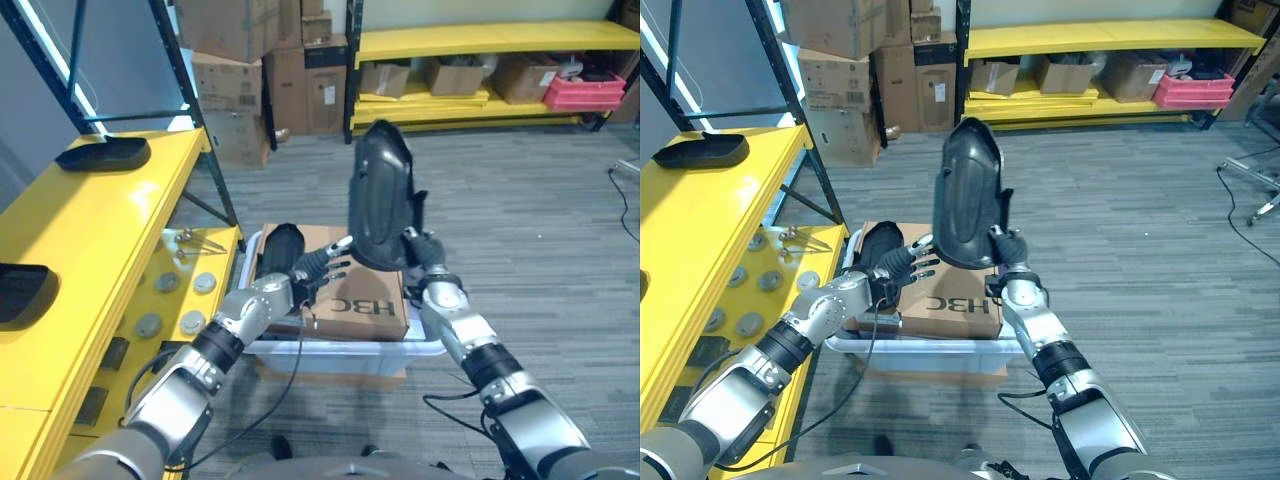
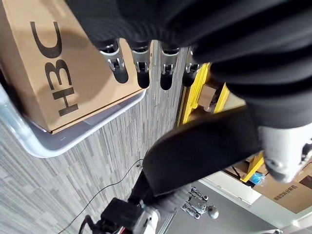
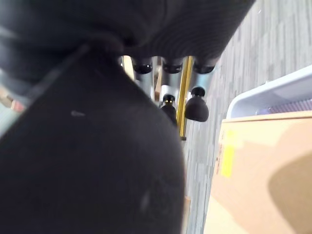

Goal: Move parts from the plastic box to the shelf.

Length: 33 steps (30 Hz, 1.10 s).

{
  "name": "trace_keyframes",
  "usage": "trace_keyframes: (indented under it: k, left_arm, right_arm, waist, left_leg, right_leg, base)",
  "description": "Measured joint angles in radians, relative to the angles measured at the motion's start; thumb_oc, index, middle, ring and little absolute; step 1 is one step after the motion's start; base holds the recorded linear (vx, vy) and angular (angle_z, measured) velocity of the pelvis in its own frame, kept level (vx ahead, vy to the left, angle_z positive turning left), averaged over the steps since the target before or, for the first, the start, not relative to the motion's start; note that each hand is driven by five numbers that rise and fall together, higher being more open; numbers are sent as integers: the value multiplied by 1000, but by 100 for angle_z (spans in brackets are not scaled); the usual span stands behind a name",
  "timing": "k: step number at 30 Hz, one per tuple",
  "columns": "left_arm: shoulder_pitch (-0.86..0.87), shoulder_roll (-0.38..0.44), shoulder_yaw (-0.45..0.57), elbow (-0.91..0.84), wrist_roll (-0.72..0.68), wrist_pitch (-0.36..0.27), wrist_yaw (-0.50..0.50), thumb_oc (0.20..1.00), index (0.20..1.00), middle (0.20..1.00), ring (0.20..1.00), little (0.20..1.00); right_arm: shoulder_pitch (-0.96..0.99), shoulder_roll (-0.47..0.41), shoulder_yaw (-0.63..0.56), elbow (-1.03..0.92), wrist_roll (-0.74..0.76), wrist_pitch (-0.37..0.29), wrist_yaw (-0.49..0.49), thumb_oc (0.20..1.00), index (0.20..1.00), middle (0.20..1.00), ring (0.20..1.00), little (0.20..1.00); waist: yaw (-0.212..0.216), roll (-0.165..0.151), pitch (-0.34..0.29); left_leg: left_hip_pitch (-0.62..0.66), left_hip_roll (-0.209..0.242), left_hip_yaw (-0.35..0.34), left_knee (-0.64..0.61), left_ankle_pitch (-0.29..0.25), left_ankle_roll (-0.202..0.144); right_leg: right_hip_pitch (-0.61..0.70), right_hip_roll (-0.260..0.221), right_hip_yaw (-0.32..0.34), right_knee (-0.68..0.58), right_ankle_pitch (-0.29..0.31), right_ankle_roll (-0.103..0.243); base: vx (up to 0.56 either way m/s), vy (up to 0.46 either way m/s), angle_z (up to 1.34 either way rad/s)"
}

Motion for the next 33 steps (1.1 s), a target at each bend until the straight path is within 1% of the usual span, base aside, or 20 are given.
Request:
trace_keyframes:
  k: [3,8,12,14,17,19,21,24,29,33]
  left_arm:
    - [0,-8,-1,0,1,-5,0,1000,1000,1000,1000,1000]
    - [-1,7,0,-13,62,-44,13,1000,1000,1000,1000,1000]
    - [-6,35,21,-17,131,-89,40,1000,1000,1000,1000,1000]
    - [-7,64,25,-18,171,-97,41,1000,1000,1000,1000,1000]
    - [-8,108,49,-19,241,-101,-4,1000,1000,1000,1000,1000]
    - [-9,105,23,-21,257,-91,-28,1000,1000,1000,1000,1000]
    - [-8,90,-21,-20,257,-59,-32,1000,1000,1000,1000,1000]
    - [-6,72,-42,-18,255,-22,-32,1000,1000,1000,1000,1000]
    - [-3,40,-62,-18,254,-3,-22,1000,1000,1000,1000,1000]
    - [-3,39,-62,-17,250,-3,-15,1000,1000,1000,1000,1000]
  right_arm:
    - [-15,37,32,24,0,3,18,200,200,200,200,200]
    - [-15,39,42,24,-2,37,44,200,200,200,200,200]
    - [-15,29,67,25,-23,60,84,200,200,200,200,200]
    - [-15,29,73,33,-41,61,106,200,200,200,200,200]
    - [-12,26,76,72,-41,62,109,200,200,200,200,200]
    - [-12,29,77,72,-41,61,108,200,200,200,200,200]
    - [-12,35,88,68,-41,61,106,200,200,200,200,200]
    - [-12,43,97,60,-41,61,107,200,200,200,200,200]
    - [-14,52,105,62,-40,61,98,200,200,200,200,200]
    - [-14,56,108,62,-40,61,97,200,200,200,200,200]
  waist:
    - [7,-2,-17]
    - [17,-3,-17]
    - [19,-3,-17]
    - [21,-3,-17]
    - [31,-3,-17]
    - [35,-5,-17]
    - [38,-7,-17]
    - [38,-9,-17]
    - [38,-10,-17]
    - [36,-10,-17]
  left_leg:
    - [3,0,1,-7,1,-1]
    - [3,-1,1,-9,1,-1]
    - [4,-1,1,-10,1,-1]
    - [7,-1,1,-11,2,-2]
    - [7,-1,1,-16,4,-2]
    - [8,-2,-3,-24,10,-3]
    - [8,-3,-3,-25,11,-3]
    - [8,-3,-3,-25,11,-3]
    - [8,-3,-3,-25,11,-3]
    - [9,-2,-2,-25,11,-3]
  right_leg:
    - [0,1,1,-2,0,0]
    - [0,1,1,-2,0,0]
    - [1,1,0,-4,0,0]
    - [4,1,0,-5,0,0]
    - [4,2,0,-7,0,0]
    - [4,2,-5,-13,3,2]
    - [5,2,-6,-15,3,2]
    - [5,2,-6,-16,4,1]
    - [6,2,-6,-16,4,1]
    - [6,3,-5,-16,4,1]
  base:
    - [0,0,0]
    - [0,0,0]
    - [0,0,0]
    - [0,0,0]
    - [-6,0,1]
    - [-14,-2,4]
    - [0,0,0]
    - [0,0,0]
    - [0,0,0]
    - [0,0,0]
